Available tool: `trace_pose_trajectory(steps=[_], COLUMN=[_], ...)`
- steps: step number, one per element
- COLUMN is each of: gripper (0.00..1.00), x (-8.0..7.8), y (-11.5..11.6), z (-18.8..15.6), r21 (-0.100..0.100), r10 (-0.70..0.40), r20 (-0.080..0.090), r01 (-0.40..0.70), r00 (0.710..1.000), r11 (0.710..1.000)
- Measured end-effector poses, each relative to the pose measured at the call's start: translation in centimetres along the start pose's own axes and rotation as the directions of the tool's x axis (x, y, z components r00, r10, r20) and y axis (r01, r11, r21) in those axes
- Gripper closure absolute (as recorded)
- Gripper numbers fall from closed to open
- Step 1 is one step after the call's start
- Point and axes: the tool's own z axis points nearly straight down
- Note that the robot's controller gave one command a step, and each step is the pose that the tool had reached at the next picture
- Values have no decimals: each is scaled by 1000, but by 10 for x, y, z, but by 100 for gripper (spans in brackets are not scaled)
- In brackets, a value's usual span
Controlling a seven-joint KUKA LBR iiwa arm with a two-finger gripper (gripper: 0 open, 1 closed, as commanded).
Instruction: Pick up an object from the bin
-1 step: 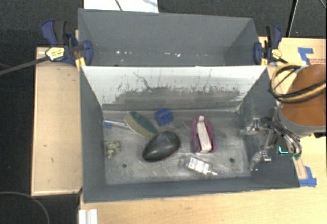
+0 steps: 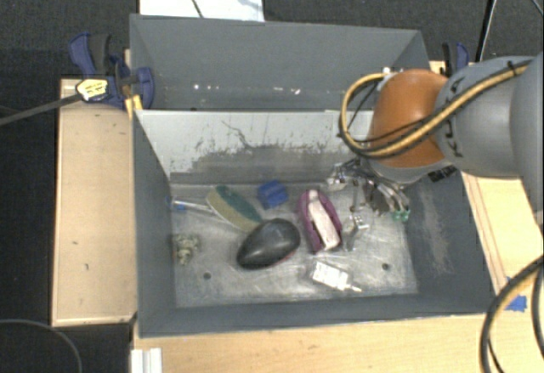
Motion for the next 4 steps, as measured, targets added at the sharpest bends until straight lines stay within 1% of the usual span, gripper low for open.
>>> trace_pose_trajectory(steps=[1, 2, 3, 4], gripper=[0, 0, 0, 0], x=[-14, -25, -25, -26], y=[63, 113, 169, 167], z=[-25, -35, 4, 3], r21=[-12, -17, -14, -13], r10=[67, 323, 546, 543], r20=[20, 15, 12, 10], r01=[-67, -322, -545, -543], r00=[998, 946, 838, 840], r11=[998, 946, 838, 840])
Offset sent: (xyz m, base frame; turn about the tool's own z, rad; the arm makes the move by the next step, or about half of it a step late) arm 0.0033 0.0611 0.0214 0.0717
